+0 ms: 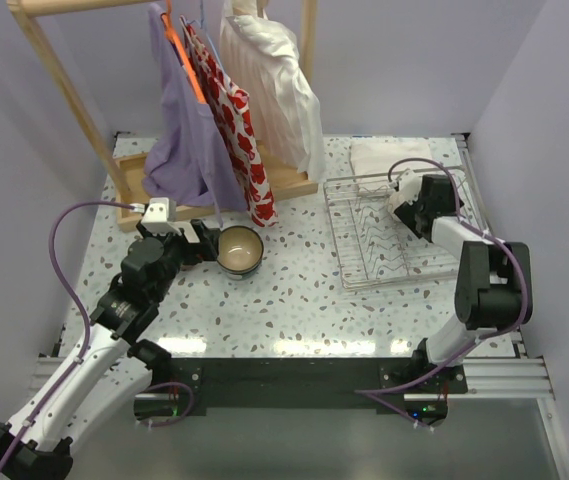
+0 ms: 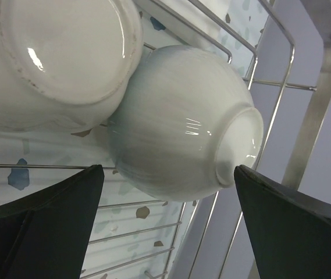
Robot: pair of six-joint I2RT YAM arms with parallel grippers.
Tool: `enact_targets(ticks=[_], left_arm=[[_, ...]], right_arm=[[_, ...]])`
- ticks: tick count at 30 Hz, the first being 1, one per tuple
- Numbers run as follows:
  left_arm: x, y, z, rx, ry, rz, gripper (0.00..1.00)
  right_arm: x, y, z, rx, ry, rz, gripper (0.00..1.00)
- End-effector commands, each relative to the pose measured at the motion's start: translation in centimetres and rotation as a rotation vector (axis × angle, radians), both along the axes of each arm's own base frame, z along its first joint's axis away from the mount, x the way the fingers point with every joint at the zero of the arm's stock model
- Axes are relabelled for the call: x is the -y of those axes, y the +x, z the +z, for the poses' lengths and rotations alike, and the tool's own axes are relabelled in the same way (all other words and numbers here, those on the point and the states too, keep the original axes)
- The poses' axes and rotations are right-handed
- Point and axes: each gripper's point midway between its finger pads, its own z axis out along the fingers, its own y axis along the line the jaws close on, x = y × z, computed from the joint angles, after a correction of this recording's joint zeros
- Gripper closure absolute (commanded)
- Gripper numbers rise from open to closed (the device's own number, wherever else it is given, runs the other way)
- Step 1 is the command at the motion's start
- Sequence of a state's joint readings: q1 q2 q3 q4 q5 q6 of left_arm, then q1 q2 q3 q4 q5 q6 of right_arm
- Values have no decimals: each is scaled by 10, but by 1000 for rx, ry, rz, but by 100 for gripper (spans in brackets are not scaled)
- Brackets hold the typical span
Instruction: Unload the bowls from the dish rack
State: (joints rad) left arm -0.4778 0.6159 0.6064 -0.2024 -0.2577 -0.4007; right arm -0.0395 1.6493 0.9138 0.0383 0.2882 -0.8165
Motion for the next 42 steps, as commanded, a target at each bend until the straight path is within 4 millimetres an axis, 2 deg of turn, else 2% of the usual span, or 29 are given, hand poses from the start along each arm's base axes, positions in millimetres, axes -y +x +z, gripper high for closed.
enact_targets(ticks=[1,11,15,17,29,42], left_arm=[[-3,4,3,25,-1,16,2],[-2,5,2,20,0,14,2],[-2,5,1,17,0,13,2],[-2,5,1,17,1,13,2],[-2,6,0,13,3,14,2],[-2,5,0,14,1,15,2]], right_arm=[[-4,8,-3,2,3,28,1],[-3,13,3,56,-4,5,1],[-5,17,17,100,0,4,1],[-4,17,17,110,-8,-1,1],[-2,13,-17,29,-27,-11,1],[17,4,-24,41,-121,-96,1]])
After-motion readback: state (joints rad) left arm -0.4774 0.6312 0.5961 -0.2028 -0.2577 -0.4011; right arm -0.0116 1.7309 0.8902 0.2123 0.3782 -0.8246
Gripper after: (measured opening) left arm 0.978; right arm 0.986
